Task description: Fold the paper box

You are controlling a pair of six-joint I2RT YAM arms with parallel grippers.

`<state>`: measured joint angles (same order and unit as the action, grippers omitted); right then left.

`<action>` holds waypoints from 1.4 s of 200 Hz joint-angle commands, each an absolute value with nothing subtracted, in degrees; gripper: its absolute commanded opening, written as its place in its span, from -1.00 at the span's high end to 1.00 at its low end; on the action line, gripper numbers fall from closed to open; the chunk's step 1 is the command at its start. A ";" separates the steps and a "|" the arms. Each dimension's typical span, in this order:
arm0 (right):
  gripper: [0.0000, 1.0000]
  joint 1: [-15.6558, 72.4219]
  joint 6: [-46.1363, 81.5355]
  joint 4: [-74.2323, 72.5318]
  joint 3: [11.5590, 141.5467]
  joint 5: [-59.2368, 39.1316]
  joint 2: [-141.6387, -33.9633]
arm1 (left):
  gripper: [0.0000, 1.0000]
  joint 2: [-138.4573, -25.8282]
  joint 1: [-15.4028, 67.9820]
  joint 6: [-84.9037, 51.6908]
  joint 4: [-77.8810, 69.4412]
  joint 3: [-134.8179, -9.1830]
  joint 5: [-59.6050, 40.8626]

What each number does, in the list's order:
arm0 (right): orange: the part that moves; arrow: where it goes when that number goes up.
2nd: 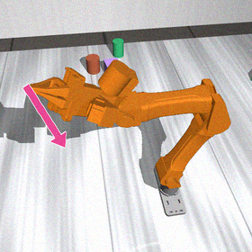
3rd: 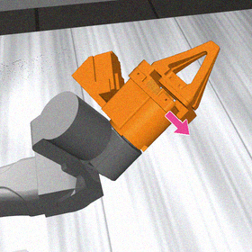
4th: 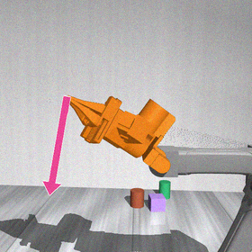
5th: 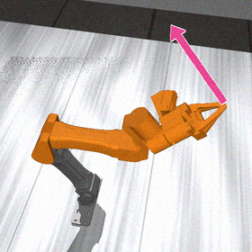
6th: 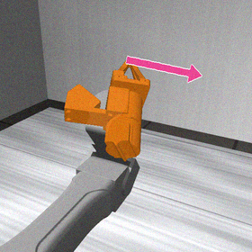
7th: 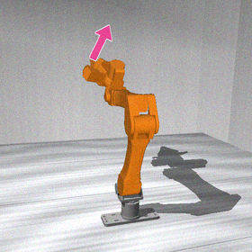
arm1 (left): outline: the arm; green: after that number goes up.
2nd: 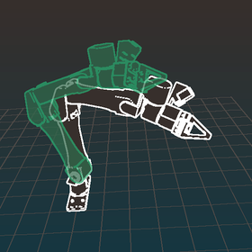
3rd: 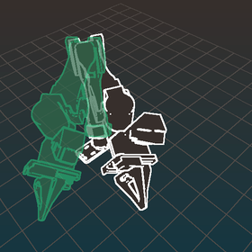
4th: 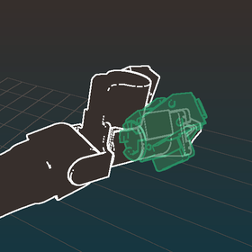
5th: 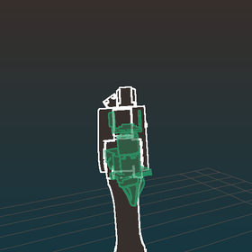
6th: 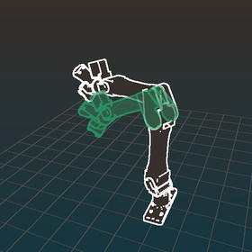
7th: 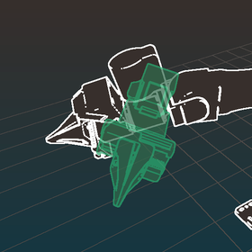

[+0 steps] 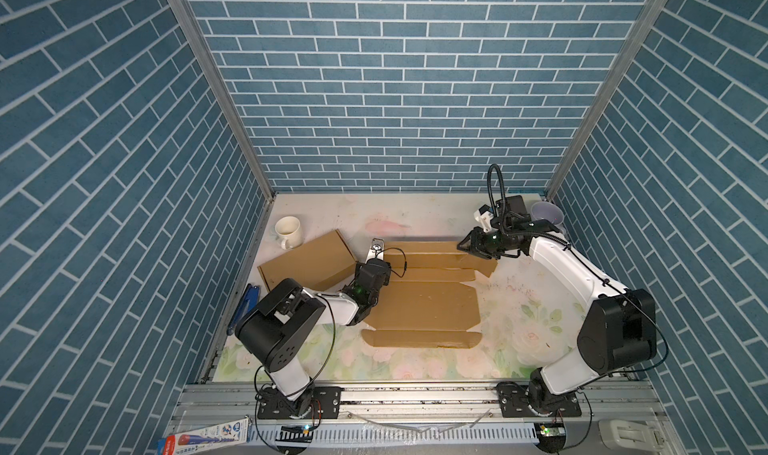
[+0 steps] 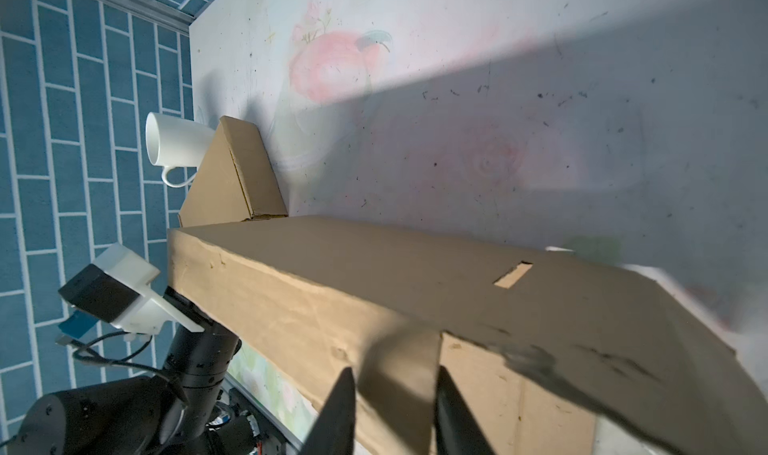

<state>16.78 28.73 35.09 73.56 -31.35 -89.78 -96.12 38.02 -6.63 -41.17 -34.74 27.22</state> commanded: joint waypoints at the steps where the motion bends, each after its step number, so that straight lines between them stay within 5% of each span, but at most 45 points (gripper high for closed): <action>1: 0.50 14.41 27.03 35.31 75.06 -34.91 -88.60 | 1.00 -98.02 38.15 -5.03 -36.77 -34.86 25.76; 27: 0.24 8.60 18.40 41.74 78.55 -32.21 -85.93 | 1.00 -97.96 37.68 -5.19 -35.72 -34.95 25.13; 72: 0.31 -4.45 17.76 38.53 80.57 -27.03 -92.03 | 1.00 -98.23 36.32 -5.20 -32.86 -36.50 23.22; 152: 0.37 -0.24 15.80 26.03 79.25 -42.11 -109.31 | 1.00 -100.26 34.86 -9.90 -22.78 -42.39 22.01; 199: 0.42 -0.33 14.73 23.65 65.42 -45.14 -102.07 | 1.00 -99.78 34.52 -13.75 -18.55 -43.71 24.26; 280: 0.44 8.45 9.54 31.51 60.03 -33.48 -92.48 | 1.00 -101.37 34.28 -15.86 -16.10 -45.92 23.62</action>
